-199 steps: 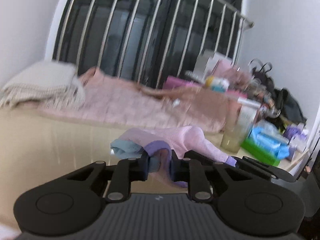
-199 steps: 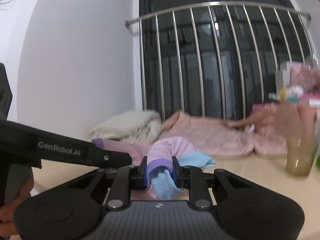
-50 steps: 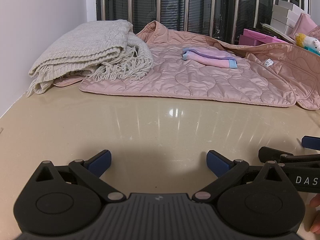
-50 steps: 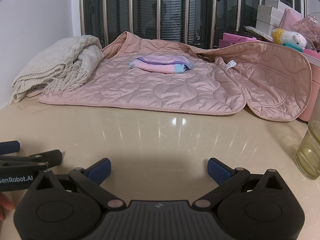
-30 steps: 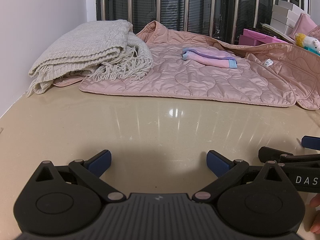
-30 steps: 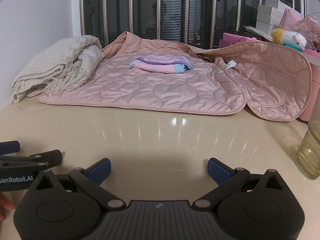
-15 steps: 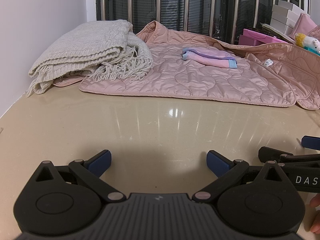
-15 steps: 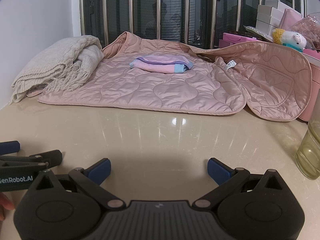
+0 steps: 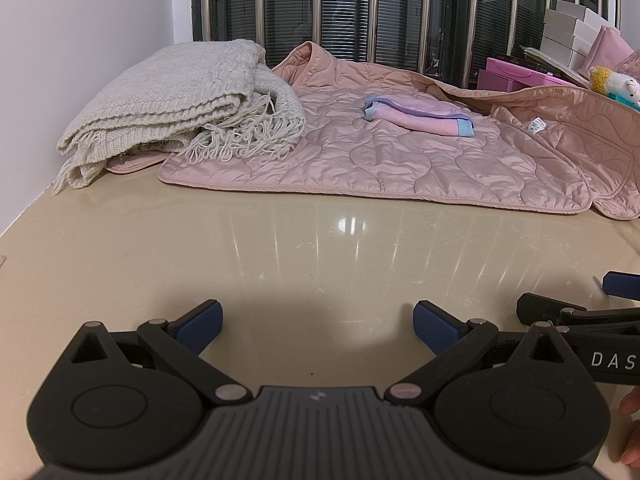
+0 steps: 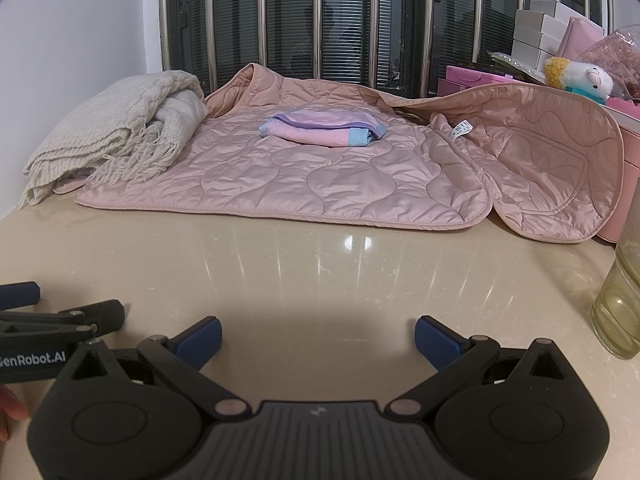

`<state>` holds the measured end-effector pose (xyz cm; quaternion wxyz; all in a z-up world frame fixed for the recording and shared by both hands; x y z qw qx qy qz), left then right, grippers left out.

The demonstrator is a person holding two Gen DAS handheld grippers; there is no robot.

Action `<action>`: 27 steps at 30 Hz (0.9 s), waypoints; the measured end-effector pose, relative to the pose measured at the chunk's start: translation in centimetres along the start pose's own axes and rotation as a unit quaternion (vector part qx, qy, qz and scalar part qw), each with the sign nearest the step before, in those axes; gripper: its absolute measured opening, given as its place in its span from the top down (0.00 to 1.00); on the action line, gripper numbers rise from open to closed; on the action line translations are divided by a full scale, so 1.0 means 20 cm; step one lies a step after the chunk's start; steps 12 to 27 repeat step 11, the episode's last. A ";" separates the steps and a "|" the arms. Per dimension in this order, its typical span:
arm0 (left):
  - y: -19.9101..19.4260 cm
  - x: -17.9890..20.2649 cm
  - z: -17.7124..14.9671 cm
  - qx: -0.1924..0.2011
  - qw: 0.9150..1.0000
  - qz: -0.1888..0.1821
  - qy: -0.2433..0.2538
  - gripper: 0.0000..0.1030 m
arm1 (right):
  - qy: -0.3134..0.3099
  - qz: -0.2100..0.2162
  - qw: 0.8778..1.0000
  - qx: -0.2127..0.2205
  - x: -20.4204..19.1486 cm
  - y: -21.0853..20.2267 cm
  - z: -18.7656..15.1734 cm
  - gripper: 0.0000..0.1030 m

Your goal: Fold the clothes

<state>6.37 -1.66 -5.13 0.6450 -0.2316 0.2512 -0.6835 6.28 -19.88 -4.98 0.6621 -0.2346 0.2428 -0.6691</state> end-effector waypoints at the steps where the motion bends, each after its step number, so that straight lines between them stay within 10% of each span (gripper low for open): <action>1: 0.00 0.00 0.00 0.000 1.000 0.000 0.000 0.01 | 0.000 0.000 1.000 0.000 0.00 0.00 0.00 0.00; 27: 0.00 0.00 0.00 0.000 1.000 0.001 0.000 0.01 | 0.000 0.000 1.000 0.000 0.00 0.00 0.00 0.00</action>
Point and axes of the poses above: each gripper's, at about its wrist camera, not at the fingertips, and y roughly the way its jaws point, x to its right, z to its top, the point moved 8 cm from there along y, roughly the way its jaws point, and after that the axes turned 1 degree about -x, right-handed, at the moved point
